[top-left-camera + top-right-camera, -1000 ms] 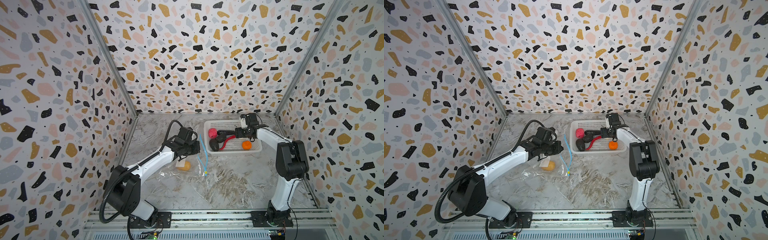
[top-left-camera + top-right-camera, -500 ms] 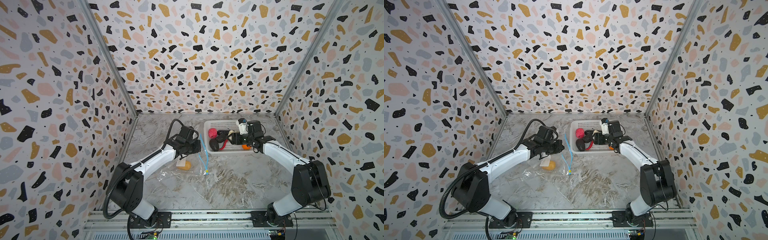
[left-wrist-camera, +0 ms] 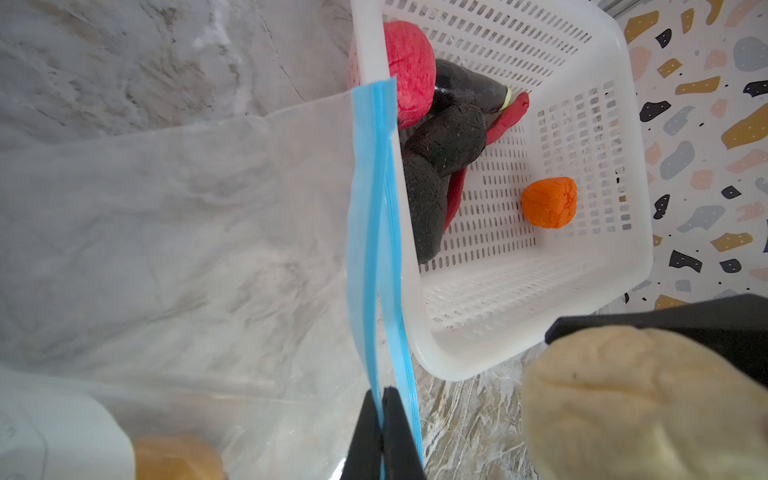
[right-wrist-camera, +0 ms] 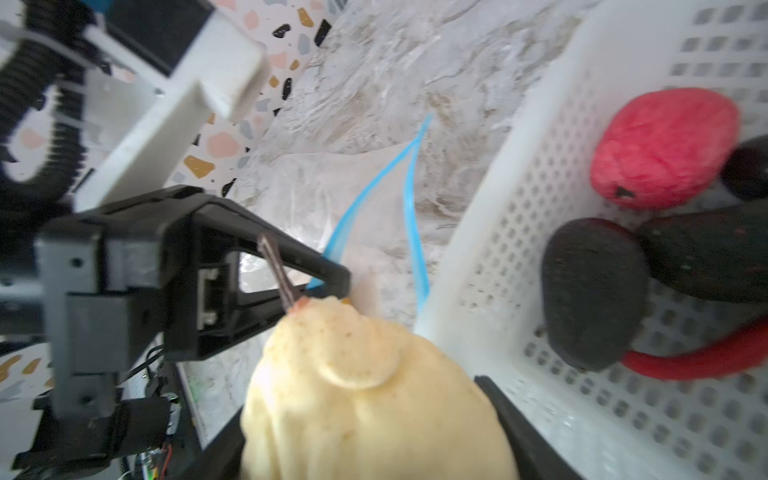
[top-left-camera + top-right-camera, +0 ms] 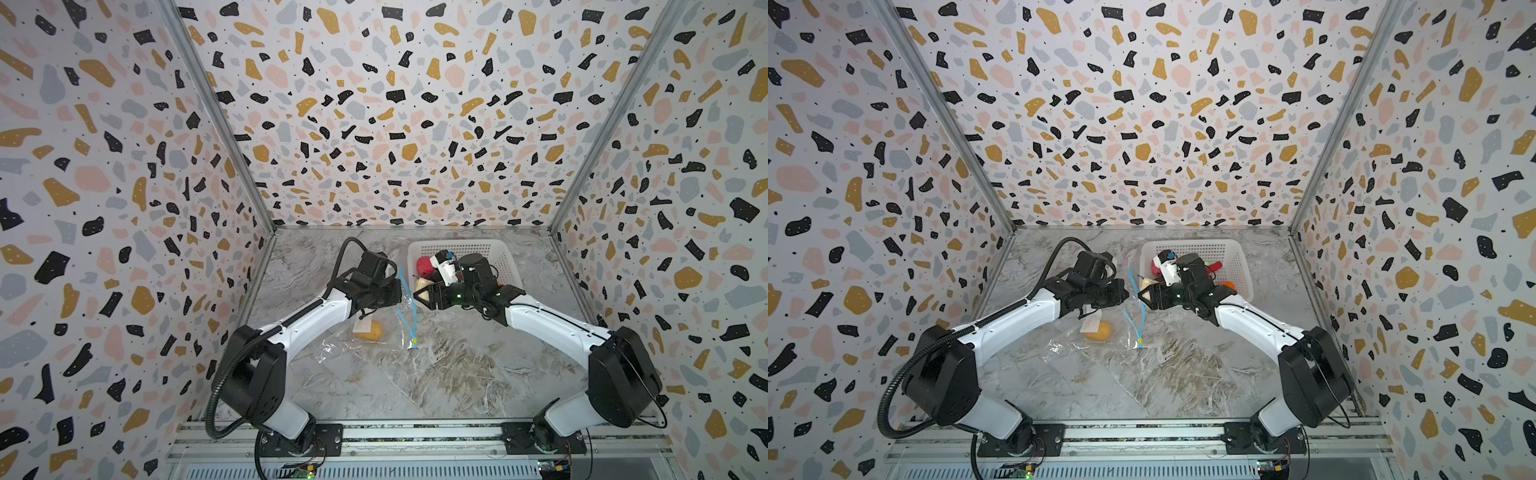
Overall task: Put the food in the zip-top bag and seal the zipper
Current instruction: 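Carry the cream pear with the right gripper to the bag mouth, then lower the cream pear into the bag beside the left-held zipper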
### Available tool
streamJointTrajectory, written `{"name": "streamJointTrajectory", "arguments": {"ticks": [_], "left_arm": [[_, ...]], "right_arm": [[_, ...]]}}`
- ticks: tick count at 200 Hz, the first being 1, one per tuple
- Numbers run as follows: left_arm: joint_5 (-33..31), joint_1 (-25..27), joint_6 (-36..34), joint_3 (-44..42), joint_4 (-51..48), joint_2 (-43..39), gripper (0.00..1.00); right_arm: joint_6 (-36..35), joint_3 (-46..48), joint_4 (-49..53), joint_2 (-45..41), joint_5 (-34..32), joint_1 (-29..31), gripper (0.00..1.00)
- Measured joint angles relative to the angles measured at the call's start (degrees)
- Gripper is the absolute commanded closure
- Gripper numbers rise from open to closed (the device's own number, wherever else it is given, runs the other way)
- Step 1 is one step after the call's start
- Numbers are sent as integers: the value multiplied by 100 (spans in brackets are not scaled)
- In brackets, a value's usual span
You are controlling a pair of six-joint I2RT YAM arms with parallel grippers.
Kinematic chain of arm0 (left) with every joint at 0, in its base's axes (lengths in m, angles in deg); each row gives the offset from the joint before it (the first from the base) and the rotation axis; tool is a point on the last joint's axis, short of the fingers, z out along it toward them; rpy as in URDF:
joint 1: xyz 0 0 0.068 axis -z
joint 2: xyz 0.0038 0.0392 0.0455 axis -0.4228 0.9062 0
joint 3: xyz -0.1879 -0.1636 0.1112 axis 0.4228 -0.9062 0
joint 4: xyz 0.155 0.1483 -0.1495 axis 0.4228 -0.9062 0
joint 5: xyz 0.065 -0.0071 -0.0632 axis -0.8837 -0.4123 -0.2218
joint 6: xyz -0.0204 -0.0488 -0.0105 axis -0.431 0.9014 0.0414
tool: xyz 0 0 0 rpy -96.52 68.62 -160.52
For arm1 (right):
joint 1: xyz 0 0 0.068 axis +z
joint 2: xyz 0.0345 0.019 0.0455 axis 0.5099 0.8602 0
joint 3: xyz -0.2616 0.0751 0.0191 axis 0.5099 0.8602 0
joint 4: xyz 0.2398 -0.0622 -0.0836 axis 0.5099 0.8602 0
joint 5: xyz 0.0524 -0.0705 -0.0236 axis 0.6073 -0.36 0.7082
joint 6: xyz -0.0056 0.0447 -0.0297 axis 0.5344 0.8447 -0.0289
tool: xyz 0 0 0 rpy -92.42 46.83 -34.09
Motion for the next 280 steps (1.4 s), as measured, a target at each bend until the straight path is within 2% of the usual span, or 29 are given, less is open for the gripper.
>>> {"name": "streamJointTrajectory", "arguments": {"ticks": [18, 58, 89, 280], "left_arm": [[-2, 0, 2, 0, -11, -85, 100], [-17, 0, 26, 46, -109, -352, 100], [-107, -33, 59, 96, -186, -476, 100], [-289, -74, 166, -79, -455, -1056, 100]], "right_arm": [[109, 0, -245, 79, 219, 98, 48], [415, 111, -1043, 442, 741, 188, 52], [533, 118, -1296, 756, 955, 280, 56], [577, -173, -1368, 1246, 1088, 479, 57]]}}
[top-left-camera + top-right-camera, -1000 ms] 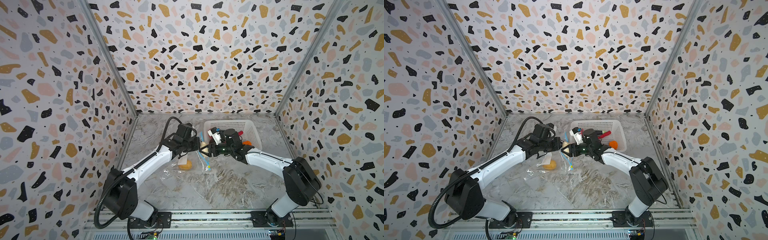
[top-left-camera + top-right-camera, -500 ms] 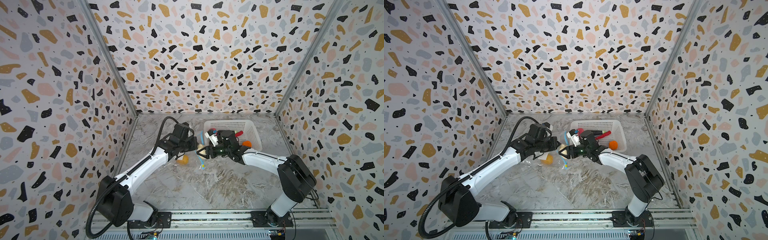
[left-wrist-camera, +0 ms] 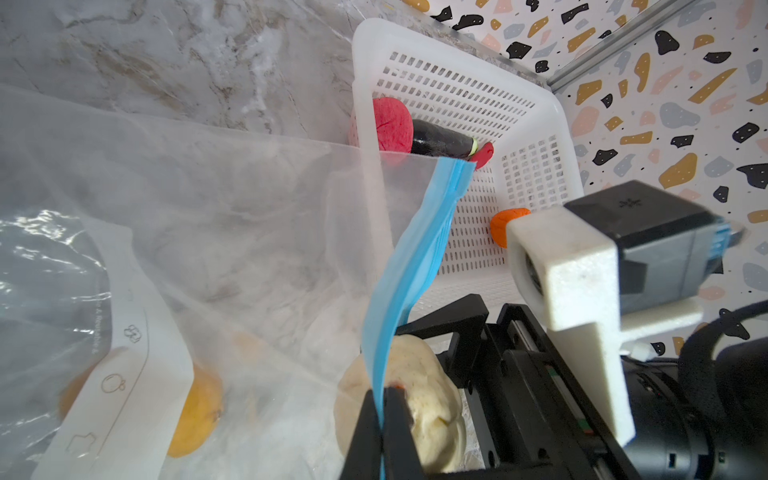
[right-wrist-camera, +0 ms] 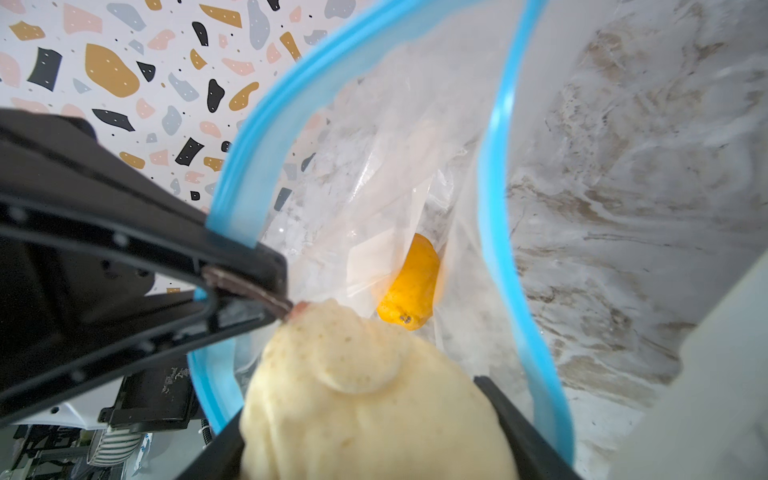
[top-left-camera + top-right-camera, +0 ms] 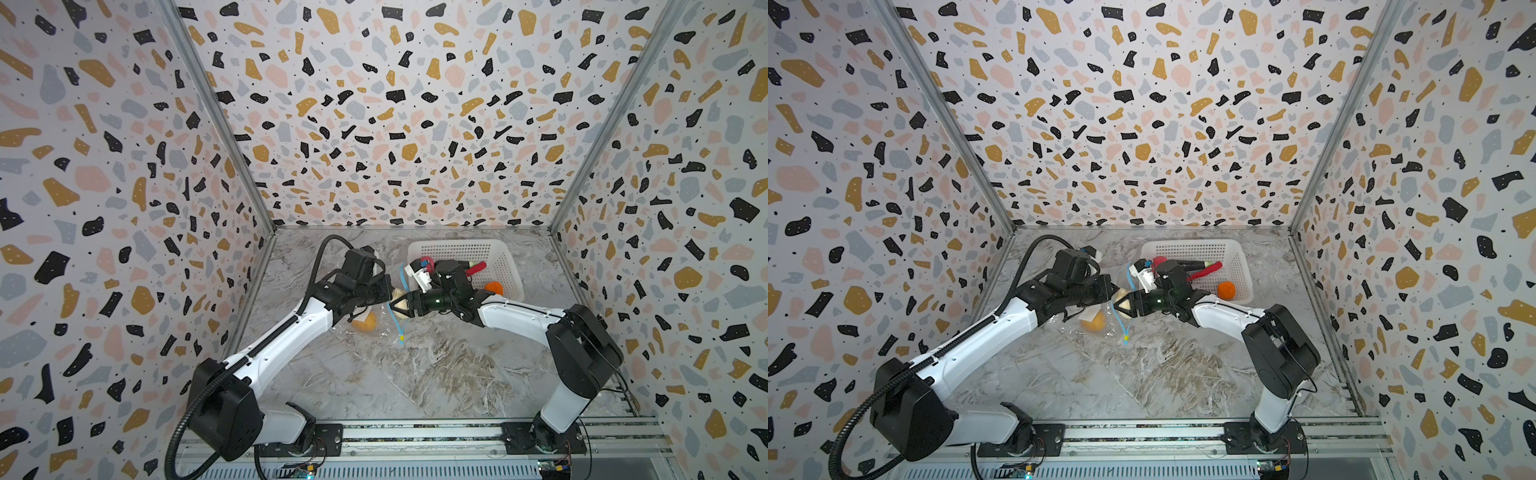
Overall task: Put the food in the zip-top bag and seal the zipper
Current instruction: 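Lower the cream pear into the bag beside the left-held zipper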
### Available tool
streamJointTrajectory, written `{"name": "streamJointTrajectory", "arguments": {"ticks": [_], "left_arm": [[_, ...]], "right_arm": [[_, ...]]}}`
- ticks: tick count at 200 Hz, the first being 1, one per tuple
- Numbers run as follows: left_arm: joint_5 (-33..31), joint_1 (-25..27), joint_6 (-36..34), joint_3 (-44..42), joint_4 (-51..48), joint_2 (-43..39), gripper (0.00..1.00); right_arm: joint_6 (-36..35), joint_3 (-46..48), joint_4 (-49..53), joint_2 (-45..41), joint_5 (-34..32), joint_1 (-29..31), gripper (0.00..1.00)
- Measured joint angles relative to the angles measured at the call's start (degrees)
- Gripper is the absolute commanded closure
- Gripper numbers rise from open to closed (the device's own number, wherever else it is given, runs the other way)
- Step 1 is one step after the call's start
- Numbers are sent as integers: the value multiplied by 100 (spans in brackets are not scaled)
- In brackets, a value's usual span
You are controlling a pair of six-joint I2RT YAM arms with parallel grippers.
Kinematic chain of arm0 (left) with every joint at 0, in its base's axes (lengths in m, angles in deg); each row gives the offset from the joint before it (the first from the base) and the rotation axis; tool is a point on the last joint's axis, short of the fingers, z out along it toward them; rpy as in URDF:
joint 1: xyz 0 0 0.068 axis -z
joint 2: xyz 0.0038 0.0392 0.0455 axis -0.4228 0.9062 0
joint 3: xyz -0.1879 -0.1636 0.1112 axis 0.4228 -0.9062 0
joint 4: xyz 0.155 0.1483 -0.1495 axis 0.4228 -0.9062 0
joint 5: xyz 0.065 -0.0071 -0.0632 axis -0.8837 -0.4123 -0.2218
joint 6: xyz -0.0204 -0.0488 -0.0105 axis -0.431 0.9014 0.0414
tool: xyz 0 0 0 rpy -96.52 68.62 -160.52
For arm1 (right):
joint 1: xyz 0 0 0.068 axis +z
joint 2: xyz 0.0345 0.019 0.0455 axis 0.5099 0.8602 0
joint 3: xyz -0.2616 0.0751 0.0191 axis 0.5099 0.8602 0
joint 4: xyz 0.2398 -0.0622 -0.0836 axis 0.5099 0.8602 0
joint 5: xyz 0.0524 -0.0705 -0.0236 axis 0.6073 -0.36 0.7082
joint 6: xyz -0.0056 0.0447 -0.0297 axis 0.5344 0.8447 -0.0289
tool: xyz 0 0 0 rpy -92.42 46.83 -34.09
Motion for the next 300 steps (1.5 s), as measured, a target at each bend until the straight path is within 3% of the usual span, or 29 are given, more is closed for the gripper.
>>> {"name": "streamJointTrajectory", "arguments": {"ticks": [111, 219, 300], "left_arm": [[376, -4, 339, -118, 450, -42, 100], [433, 0, 509, -118, 584, -42, 100], [413, 11, 564, -118, 601, -44, 100]], "right_arm": [[-249, -951, 942, 584, -214, 90, 54], [-387, -994, 1110, 627, -310, 66, 51], [-581, -898, 1307, 463, -278, 50, 17]]}}
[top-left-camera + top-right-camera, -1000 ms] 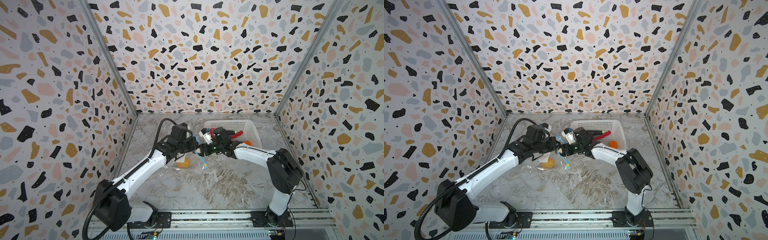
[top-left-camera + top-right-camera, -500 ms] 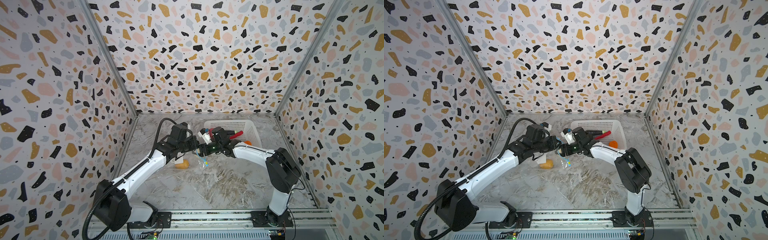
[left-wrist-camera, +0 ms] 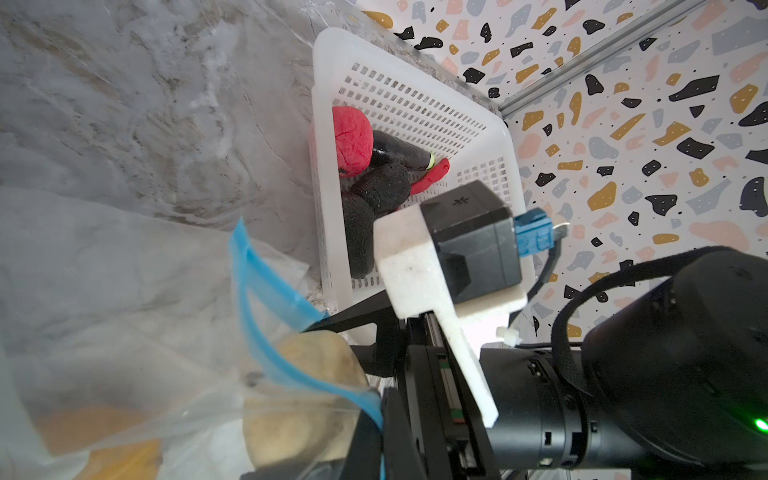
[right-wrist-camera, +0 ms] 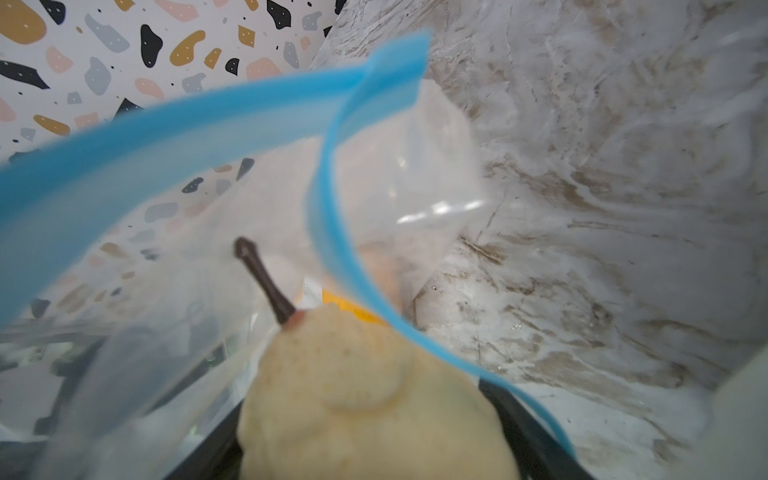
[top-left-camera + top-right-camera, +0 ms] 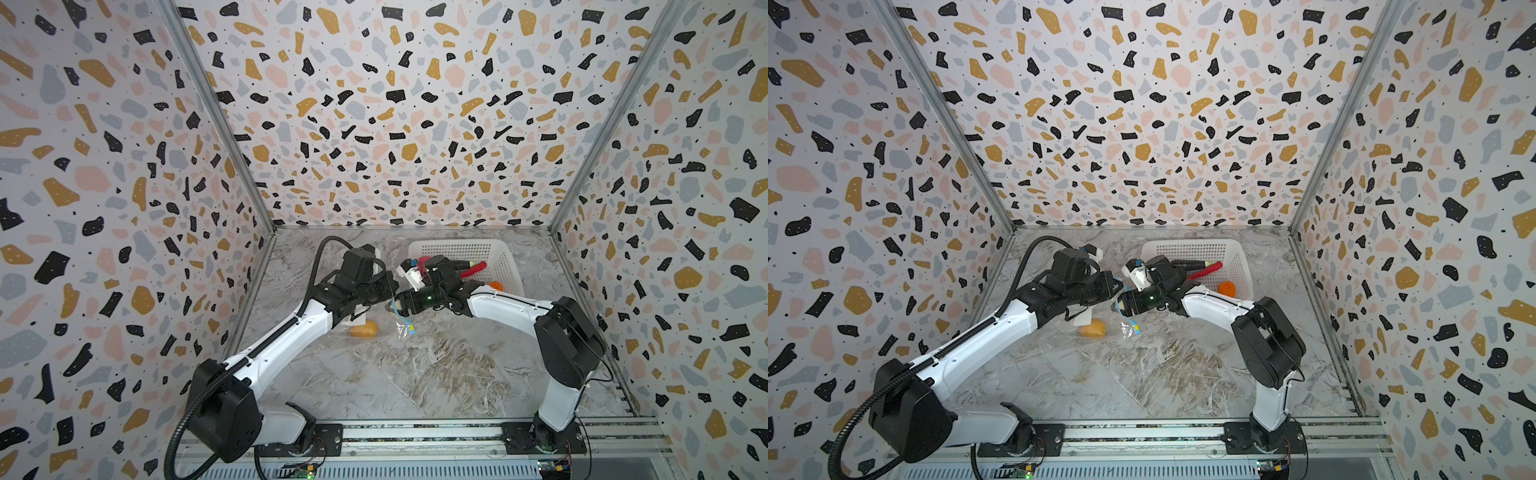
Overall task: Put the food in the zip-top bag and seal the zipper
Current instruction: 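Lower the cream pear into the bag beside the left-held zipper, then open the right gripper, withdraw, and reach into the white basket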
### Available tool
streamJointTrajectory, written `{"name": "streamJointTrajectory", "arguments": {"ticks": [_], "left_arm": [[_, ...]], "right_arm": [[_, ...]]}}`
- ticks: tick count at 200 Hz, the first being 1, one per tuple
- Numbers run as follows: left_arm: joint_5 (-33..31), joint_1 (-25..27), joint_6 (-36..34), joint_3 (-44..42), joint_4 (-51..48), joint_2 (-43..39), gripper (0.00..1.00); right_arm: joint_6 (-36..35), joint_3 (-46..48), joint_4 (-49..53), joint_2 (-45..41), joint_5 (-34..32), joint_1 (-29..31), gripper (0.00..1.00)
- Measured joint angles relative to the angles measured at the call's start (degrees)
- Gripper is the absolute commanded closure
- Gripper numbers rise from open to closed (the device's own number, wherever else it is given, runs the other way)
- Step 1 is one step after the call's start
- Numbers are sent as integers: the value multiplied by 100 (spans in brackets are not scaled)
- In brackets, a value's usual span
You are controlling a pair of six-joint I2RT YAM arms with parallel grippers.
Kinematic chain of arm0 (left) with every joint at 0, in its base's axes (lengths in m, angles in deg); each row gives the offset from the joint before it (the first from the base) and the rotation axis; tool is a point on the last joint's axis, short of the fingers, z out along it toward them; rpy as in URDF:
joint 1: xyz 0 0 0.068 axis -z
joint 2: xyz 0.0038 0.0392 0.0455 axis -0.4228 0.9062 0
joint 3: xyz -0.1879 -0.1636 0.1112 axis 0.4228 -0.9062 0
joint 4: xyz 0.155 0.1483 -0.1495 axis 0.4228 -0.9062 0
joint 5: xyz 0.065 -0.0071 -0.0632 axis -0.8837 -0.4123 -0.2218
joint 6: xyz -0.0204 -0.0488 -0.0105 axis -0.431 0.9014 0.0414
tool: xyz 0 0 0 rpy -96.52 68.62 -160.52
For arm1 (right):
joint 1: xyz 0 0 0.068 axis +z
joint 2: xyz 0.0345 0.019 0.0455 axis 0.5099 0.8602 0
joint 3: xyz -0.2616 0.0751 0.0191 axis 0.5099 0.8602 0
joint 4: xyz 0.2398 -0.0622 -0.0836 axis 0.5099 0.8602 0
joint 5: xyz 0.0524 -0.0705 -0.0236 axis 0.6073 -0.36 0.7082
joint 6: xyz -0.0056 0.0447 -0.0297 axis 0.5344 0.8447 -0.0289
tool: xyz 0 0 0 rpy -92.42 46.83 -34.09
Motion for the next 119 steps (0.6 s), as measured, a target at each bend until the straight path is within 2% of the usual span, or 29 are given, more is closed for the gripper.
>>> {"name": "streamJointTrajectory", "arguments": {"ticks": [33, 91, 119], "left_arm": [[-7, 0, 0, 0, 37, -7, 100], [-68, -11, -2, -9, 52, -31, 100], [-103, -94, -2, -74, 68, -37, 100]], "right_arm": [[-57, 4, 105, -168, -33, -17, 10], [-61, 4, 240, -391, -186, -42, 12], [-33, 151, 313, -841, -433, -46, 16]]}}
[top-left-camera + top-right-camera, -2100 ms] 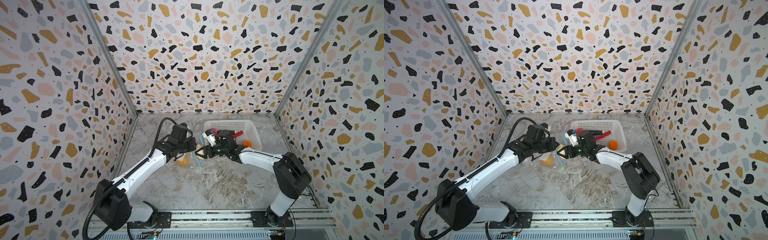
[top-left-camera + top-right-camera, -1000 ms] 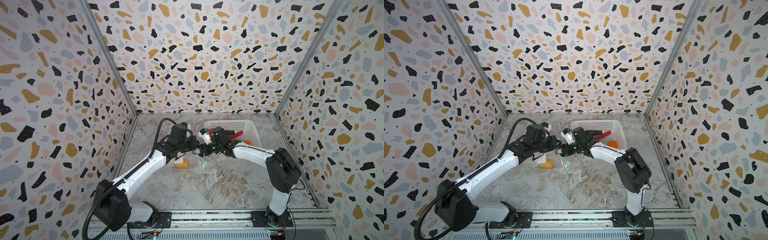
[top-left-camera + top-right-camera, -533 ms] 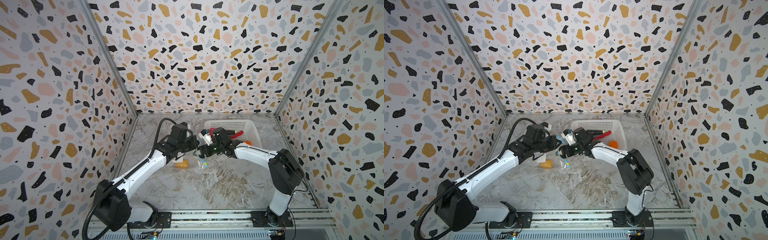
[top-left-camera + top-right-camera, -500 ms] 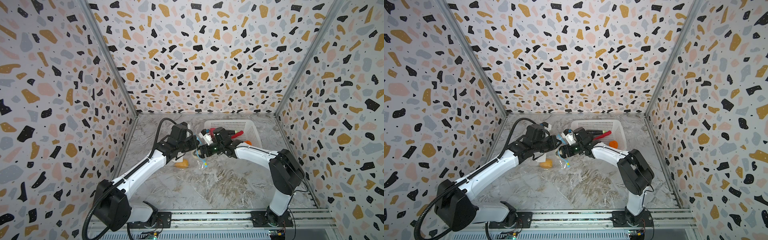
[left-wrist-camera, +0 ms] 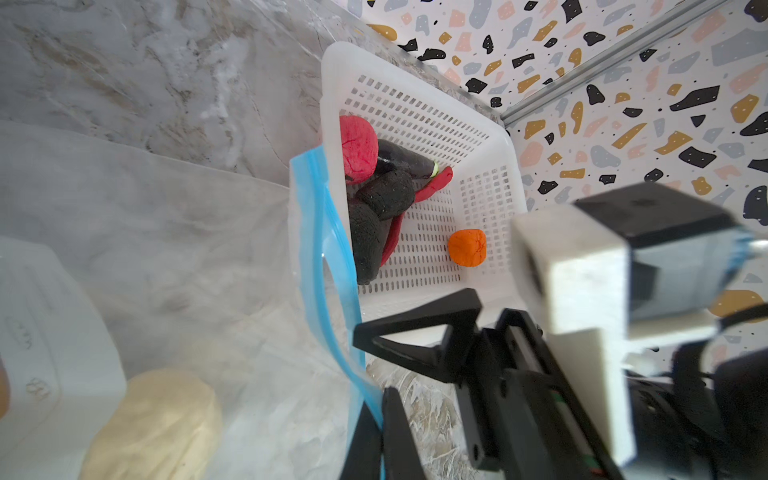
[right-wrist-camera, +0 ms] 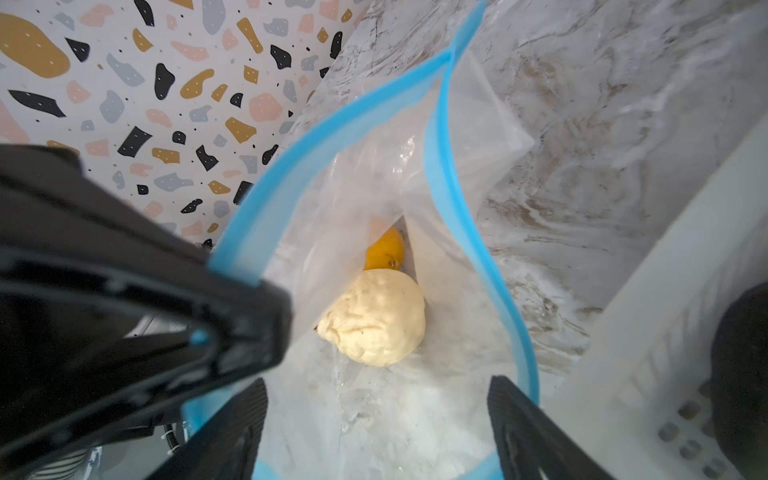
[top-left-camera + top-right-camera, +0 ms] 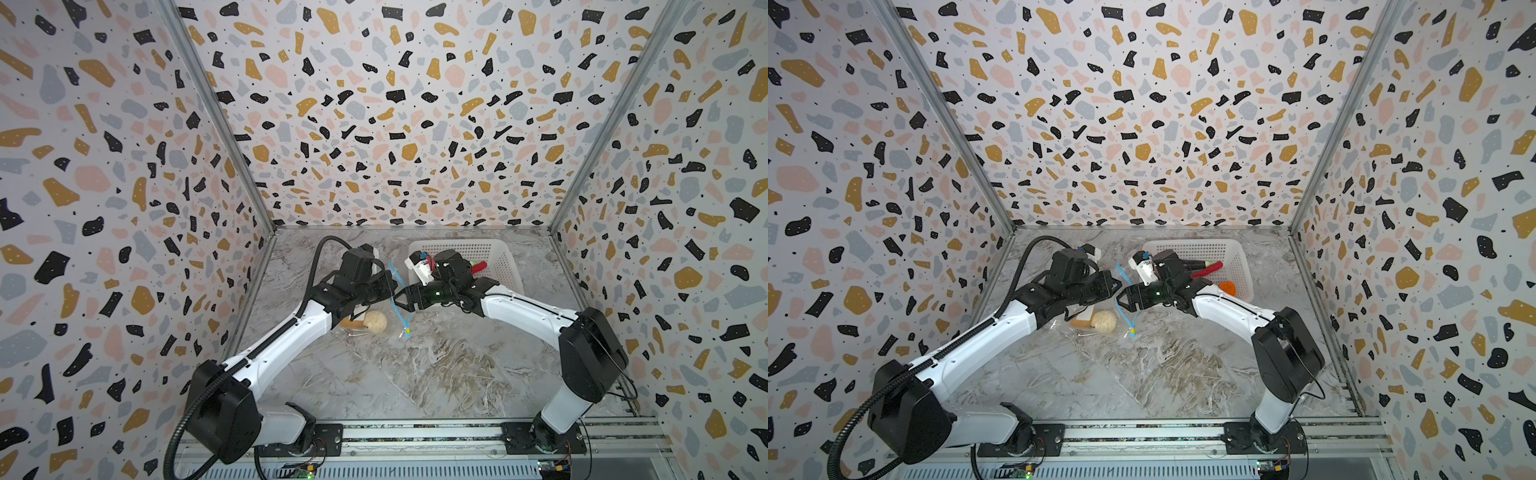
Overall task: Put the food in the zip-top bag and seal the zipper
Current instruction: 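Open the right gripper, withdraw, and reach into the white basket, then grasp the red apple in the basket with the right gripper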
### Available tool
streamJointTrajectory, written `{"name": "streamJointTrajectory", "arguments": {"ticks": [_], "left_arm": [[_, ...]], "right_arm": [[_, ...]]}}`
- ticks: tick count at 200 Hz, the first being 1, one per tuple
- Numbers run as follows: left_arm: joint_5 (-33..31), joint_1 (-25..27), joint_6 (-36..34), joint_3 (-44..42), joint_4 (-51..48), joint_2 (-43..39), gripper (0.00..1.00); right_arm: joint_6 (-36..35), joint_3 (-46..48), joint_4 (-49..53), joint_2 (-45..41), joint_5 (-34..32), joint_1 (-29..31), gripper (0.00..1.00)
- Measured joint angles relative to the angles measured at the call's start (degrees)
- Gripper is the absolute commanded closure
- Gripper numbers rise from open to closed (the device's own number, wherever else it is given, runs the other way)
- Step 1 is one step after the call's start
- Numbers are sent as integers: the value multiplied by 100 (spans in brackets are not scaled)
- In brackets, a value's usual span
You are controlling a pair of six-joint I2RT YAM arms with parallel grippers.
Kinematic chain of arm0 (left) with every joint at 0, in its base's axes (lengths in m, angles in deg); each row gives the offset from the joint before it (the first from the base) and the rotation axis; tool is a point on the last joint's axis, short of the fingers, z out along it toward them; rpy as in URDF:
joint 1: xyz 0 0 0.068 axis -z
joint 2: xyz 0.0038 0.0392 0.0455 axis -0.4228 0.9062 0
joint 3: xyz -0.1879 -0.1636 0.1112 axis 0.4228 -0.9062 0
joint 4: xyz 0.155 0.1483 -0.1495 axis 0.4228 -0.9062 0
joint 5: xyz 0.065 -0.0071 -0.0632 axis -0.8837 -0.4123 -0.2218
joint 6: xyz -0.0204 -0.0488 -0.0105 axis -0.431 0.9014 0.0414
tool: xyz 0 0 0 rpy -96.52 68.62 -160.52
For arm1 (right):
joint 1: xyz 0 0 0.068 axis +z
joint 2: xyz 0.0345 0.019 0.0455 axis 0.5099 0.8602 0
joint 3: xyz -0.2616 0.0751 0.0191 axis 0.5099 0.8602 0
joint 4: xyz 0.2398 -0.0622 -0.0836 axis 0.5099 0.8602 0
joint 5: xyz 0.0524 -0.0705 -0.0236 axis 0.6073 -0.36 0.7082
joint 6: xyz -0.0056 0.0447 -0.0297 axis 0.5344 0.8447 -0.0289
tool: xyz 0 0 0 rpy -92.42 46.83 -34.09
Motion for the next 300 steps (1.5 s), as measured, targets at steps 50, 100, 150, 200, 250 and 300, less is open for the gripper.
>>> {"name": "streamJointTrajectory", "arguments": {"ticks": [50, 100, 150, 200, 250, 300], "left_arm": [[-31, -125, 0, -17, 4, 0, 100], [-153, -282, 7, 61, 13, 107, 100], [-146, -393, 28, 243, 50, 494, 100], [-83, -398, 33, 345, 107, 675, 100], [7, -400, 33, 345, 133, 752, 100], [72, -400, 35, 345, 146, 804, 100]], "right_arm": [[114, 310, 13, -553, -293, -131, 26], [-407, 15, 658, -282, -1058, -872, 31], [-688, -1200, 780, 999, -1681, -1392, 32], [-782, -2802, 988, 2524, -2168, -1388, 33], [-776, -3475, 1235, 3283, -2232, -1368, 29], [-772, -3899, 1408, 3720, -2227, -1338, 22]]}}
